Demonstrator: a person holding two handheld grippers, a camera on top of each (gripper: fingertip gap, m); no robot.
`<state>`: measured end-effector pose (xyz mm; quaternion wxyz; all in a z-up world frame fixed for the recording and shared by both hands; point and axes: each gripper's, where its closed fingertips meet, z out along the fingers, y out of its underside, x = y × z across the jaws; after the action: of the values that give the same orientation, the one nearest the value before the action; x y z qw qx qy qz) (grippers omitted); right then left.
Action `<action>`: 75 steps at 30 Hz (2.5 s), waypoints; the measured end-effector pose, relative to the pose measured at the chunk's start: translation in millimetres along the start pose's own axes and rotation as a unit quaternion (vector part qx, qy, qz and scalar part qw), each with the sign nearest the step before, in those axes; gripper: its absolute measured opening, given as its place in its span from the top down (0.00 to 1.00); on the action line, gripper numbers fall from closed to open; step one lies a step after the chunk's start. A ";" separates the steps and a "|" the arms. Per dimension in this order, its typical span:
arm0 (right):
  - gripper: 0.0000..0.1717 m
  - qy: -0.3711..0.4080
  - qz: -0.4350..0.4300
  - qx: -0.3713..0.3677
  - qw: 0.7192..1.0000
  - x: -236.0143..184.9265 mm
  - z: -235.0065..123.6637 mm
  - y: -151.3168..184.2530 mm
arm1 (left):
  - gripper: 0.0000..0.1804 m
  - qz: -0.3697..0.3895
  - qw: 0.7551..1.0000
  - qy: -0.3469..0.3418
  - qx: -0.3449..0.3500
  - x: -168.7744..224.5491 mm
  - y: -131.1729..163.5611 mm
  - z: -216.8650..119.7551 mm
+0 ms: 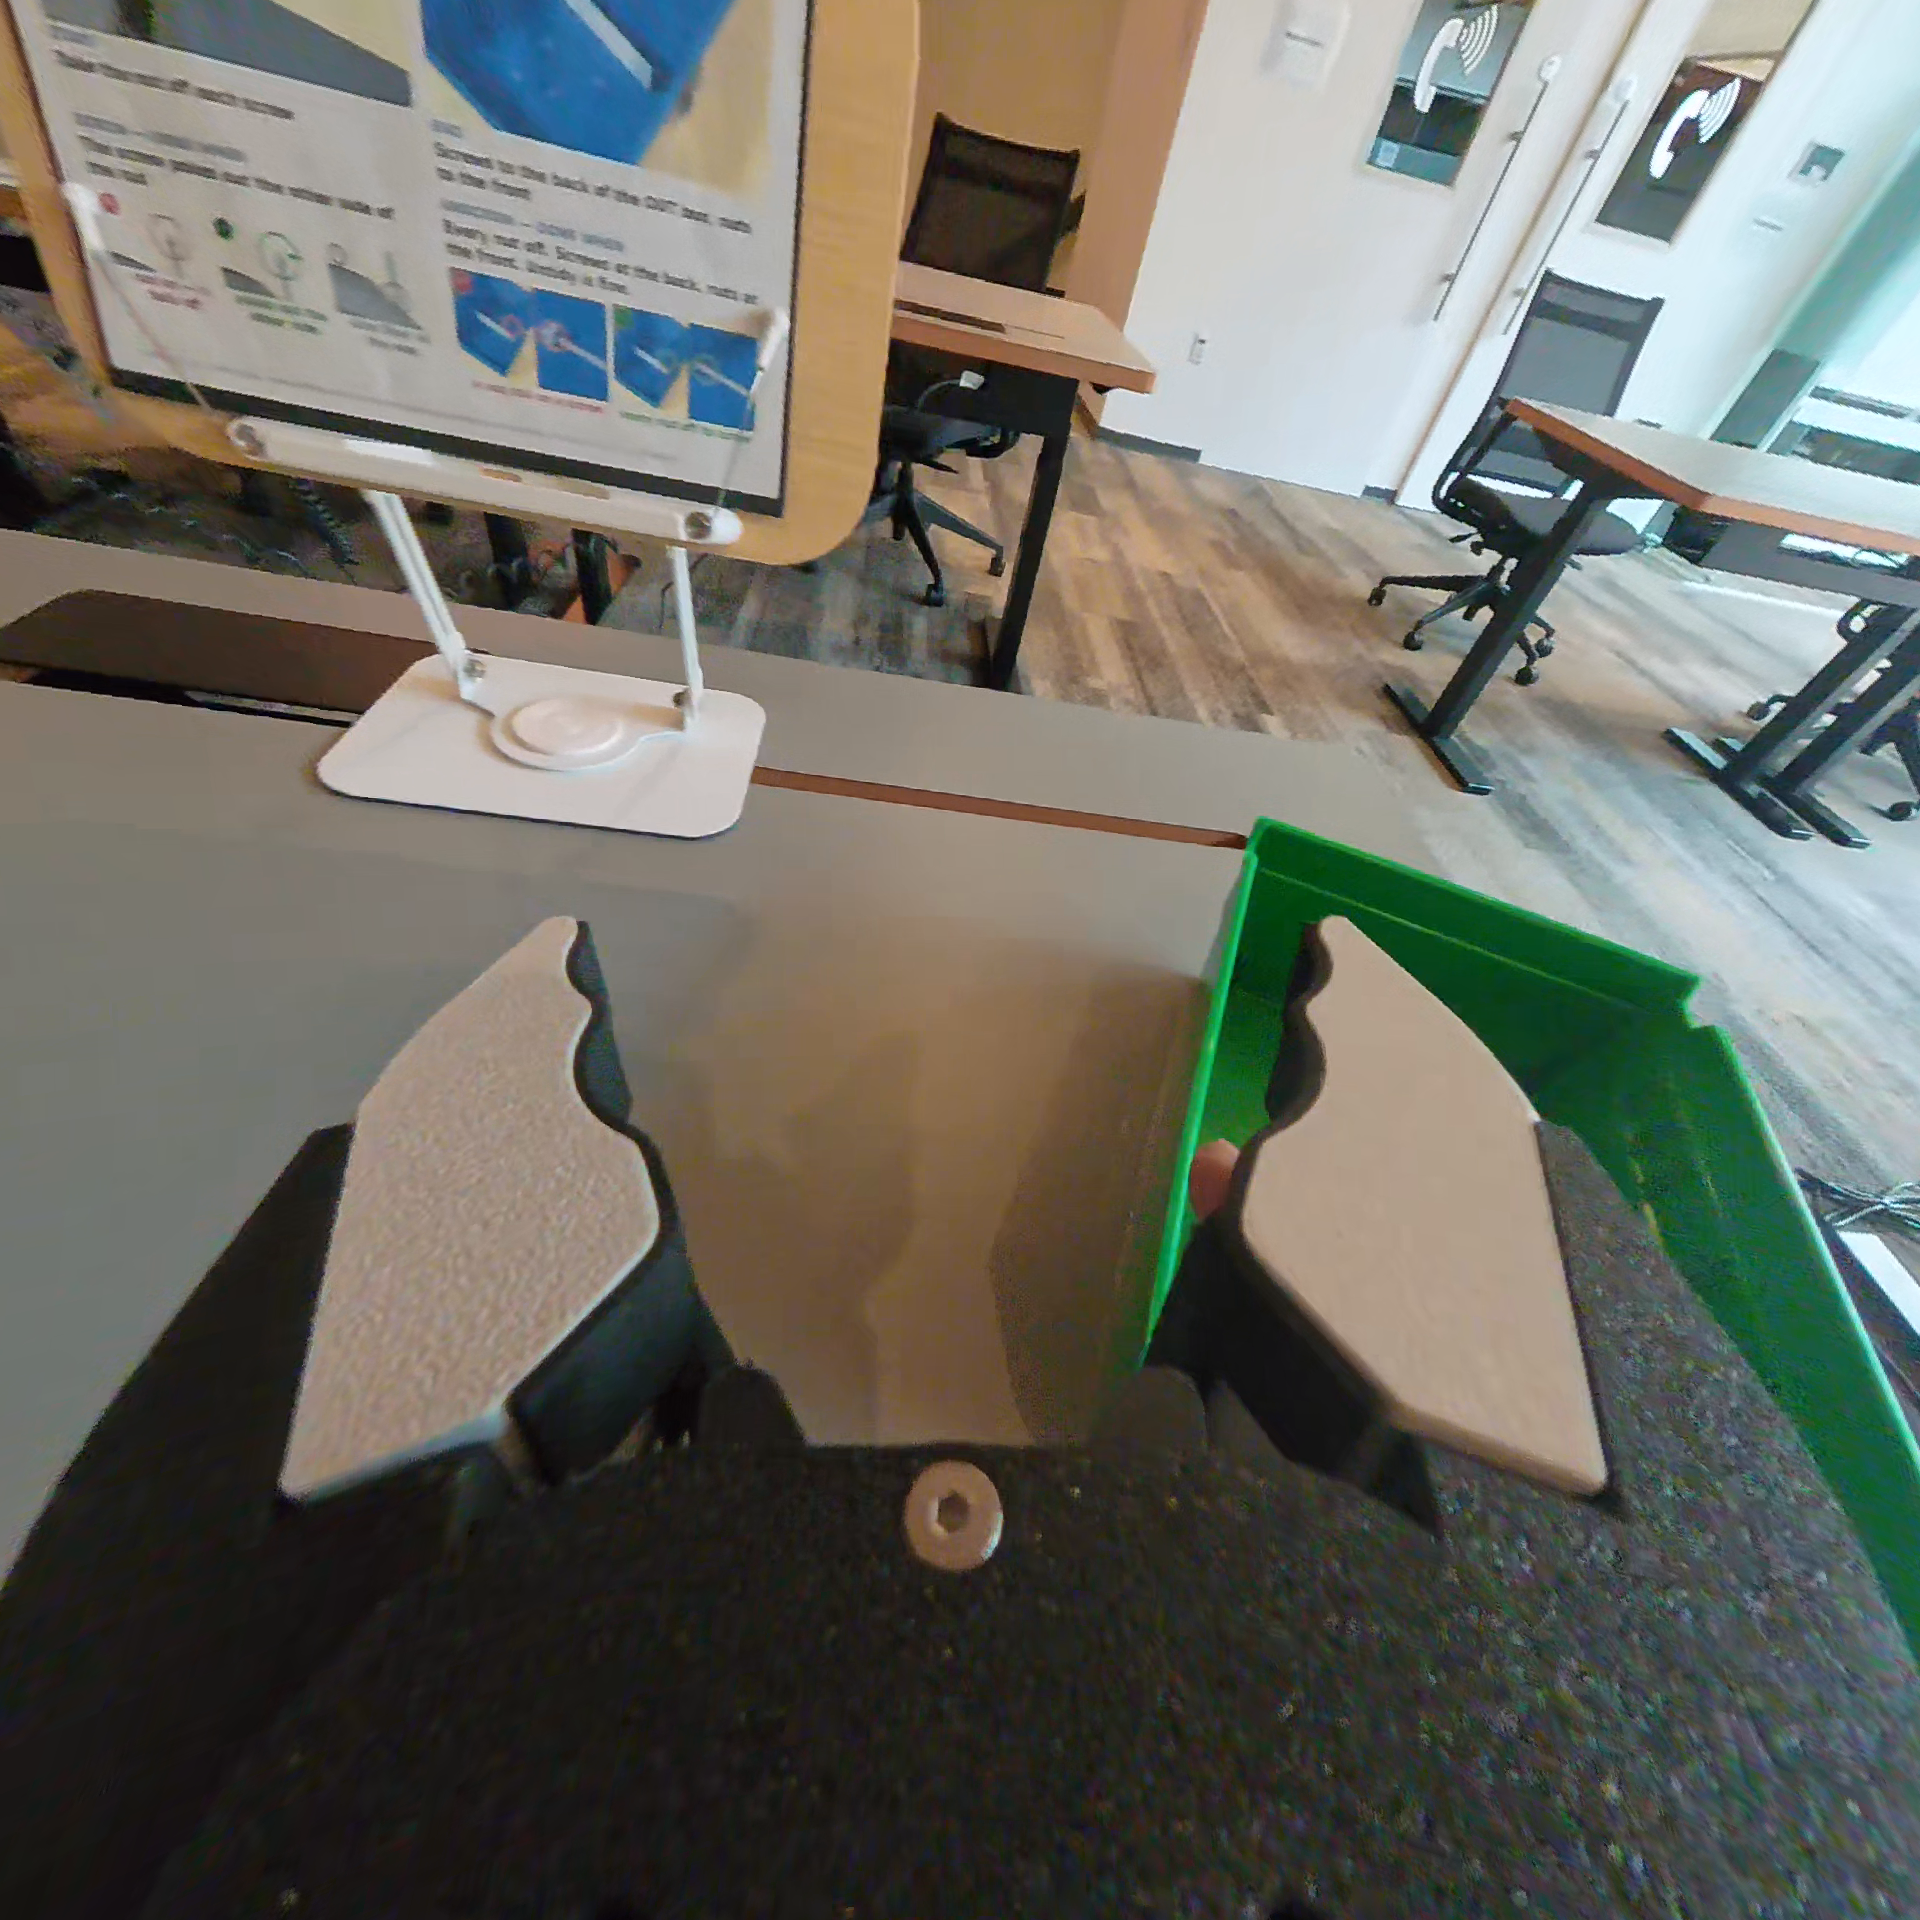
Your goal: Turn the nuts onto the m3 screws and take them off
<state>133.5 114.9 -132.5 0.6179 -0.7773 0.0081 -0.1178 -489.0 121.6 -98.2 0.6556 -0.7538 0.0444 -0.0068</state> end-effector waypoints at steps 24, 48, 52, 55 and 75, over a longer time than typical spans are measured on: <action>0.33 -0.086 0.024 -0.028 0.996 -41.7 48.6 44.1 | 0.55 0.055 0.952 0.130 -0.273 -7.3 63.3 117.2; 0.32 -0.115 0.034 -0.029 0.992 -51.2 52.2 49.3 | 0.84 0.055 0.834 0.155 -0.527 -19.0 171.1 204.9; 0.32 -0.114 0.032 -0.029 0.993 -51.0 52.0 49.1 | 0.84 0.057 0.820 0.152 -0.549 -19.0 182.8 208.9; 0.33 -0.114 0.031 -0.028 0.993 -51.2 51.7 48.6 | 0.86 0.058 0.815 0.145 -0.558 -20.4 191.1 213.5; 0.33 -0.109 0.032 -0.020 0.993 -48.8 52.0 46.4 | 0.92 0.071 0.810 0.139 -0.566 -21.0 211.5 219.6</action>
<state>102.3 161.5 -196.5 0.6032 -0.7969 -0.0319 -0.0119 -507.2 311.2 -337.2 0.0986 -0.9771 0.1846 -0.0385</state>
